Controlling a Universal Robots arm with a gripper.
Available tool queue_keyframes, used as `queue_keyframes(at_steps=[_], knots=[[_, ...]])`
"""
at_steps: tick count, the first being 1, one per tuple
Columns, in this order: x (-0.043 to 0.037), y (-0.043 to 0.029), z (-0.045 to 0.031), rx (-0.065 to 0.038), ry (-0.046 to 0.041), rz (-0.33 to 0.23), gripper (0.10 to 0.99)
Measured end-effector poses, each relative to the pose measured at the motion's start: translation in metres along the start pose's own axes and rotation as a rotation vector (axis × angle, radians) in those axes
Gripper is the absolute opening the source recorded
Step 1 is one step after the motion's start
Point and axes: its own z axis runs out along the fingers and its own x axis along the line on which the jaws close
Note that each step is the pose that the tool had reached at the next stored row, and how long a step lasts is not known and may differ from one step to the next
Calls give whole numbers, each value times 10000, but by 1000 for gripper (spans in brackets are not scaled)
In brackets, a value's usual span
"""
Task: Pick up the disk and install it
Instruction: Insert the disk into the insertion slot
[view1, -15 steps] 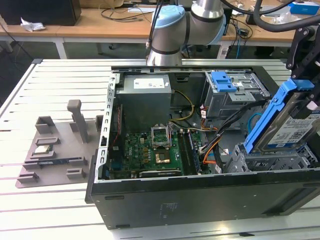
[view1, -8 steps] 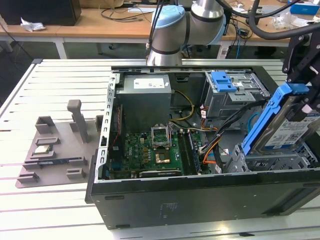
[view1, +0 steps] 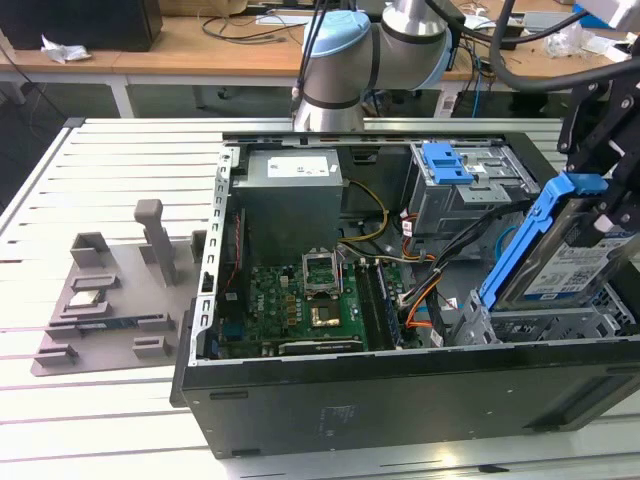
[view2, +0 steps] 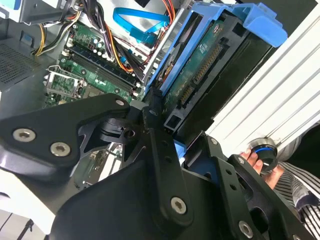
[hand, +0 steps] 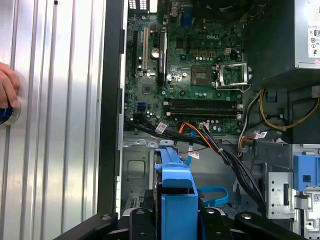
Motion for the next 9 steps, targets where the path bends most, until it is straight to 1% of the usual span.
queue_keyframes(at_steps=[5, 9], knots=[[4, -8, 108, -3, 2, 0, 369], [5, -11, 150, -3, 0, 0, 369]])
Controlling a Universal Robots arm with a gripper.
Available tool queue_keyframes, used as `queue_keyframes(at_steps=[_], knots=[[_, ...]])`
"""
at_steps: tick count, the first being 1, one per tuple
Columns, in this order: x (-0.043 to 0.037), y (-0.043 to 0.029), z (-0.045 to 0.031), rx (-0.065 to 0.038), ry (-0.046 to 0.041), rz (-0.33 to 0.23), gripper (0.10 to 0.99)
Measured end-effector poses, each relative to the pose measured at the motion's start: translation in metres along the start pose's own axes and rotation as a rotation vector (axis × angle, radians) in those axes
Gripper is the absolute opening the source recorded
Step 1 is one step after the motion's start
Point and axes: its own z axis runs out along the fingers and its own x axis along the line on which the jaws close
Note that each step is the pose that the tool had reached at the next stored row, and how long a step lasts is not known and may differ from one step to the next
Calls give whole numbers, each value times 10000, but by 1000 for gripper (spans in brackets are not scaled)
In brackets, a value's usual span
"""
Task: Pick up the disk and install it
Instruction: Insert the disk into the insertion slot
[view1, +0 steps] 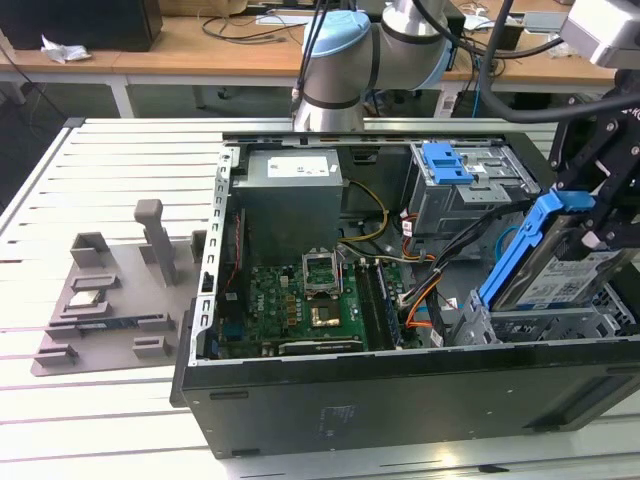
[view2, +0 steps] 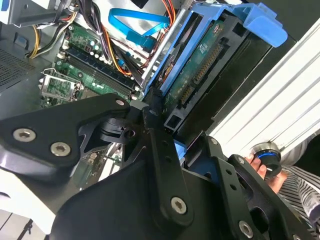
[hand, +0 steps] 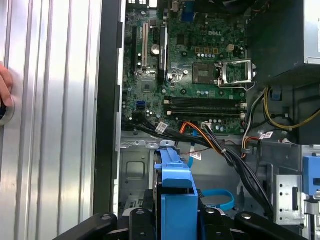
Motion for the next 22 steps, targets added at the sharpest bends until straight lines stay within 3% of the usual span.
queue_keyframes(at_steps=[10, 22], knots=[[3, -6, 78, 0, 1, 0, 369], [8, -16, 226, 0, 2, 0, 369]])
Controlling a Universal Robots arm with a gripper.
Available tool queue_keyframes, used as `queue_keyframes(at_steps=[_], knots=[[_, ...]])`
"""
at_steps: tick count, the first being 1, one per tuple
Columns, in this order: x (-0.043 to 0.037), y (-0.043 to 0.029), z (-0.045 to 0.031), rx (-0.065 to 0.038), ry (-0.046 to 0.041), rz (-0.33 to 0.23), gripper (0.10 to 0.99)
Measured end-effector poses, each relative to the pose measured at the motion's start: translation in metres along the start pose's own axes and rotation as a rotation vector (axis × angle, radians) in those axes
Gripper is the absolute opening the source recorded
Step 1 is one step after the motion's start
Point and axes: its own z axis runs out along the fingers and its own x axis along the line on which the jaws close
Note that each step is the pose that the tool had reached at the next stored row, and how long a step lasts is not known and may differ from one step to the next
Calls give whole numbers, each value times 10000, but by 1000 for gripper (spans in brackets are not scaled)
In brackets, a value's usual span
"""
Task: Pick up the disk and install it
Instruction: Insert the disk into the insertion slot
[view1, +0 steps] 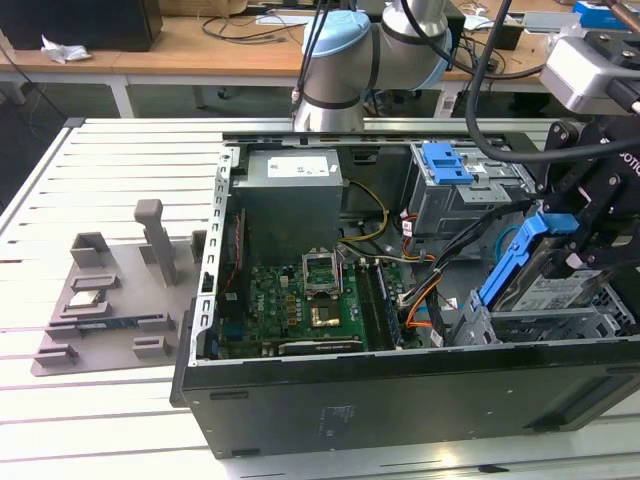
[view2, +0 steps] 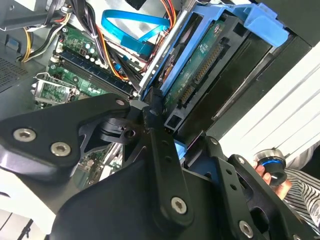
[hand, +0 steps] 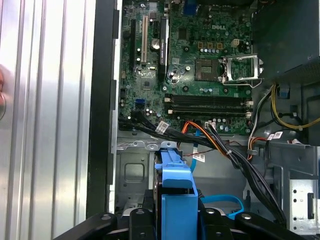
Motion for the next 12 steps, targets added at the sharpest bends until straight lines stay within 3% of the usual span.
queue_keyframes(at_steps=[12], knots=[[0, 0, 3, 0, 0, 0, 369]])
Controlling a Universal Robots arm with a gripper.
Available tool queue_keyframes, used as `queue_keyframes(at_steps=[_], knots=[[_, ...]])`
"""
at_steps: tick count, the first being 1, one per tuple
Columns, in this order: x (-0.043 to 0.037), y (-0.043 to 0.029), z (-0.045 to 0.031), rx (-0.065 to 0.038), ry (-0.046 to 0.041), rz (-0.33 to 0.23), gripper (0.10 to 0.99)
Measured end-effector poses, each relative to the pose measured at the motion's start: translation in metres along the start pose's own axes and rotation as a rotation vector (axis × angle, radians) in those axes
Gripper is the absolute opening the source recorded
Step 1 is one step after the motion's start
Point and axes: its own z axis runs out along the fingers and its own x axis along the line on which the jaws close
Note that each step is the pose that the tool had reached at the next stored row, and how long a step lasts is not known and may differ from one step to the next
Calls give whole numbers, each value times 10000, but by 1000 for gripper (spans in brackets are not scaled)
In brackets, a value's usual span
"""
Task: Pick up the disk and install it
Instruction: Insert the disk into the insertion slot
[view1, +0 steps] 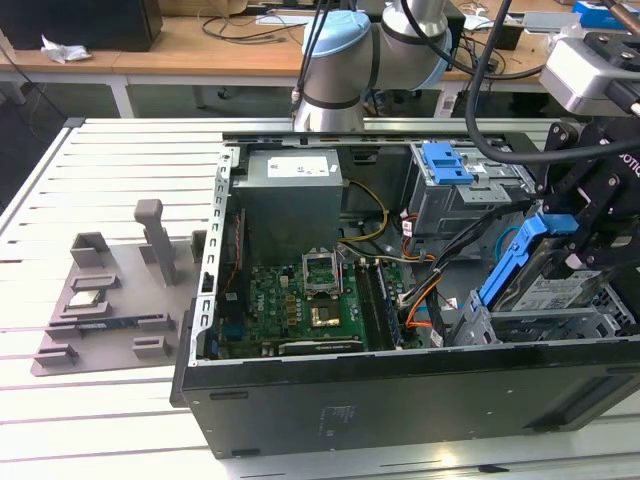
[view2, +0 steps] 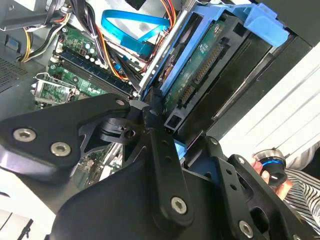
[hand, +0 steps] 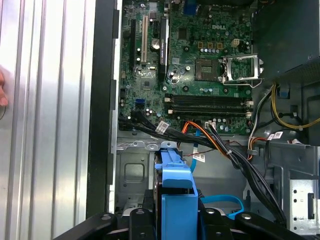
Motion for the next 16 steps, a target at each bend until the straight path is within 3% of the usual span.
queue_keyframes(at_steps=[3, 4, 5, 8, 9, 10, 14, 16], knots=[[0, 0, 1, 2, 1, -1, 369], [0, 0, 2, 0, 0, -1, 439], [0, 0, 2, 0, -1, 0, 439], [0, 0, 2, 0, 0, 0, 620], [0, -1, 3, 0, 0, -1, 620], [0, 0, 3, 0, 0, 0, 682], [0, 0, 4, 0, 0, 0, 682], [-4, -1, 6, 0, -43, -3, 682]])
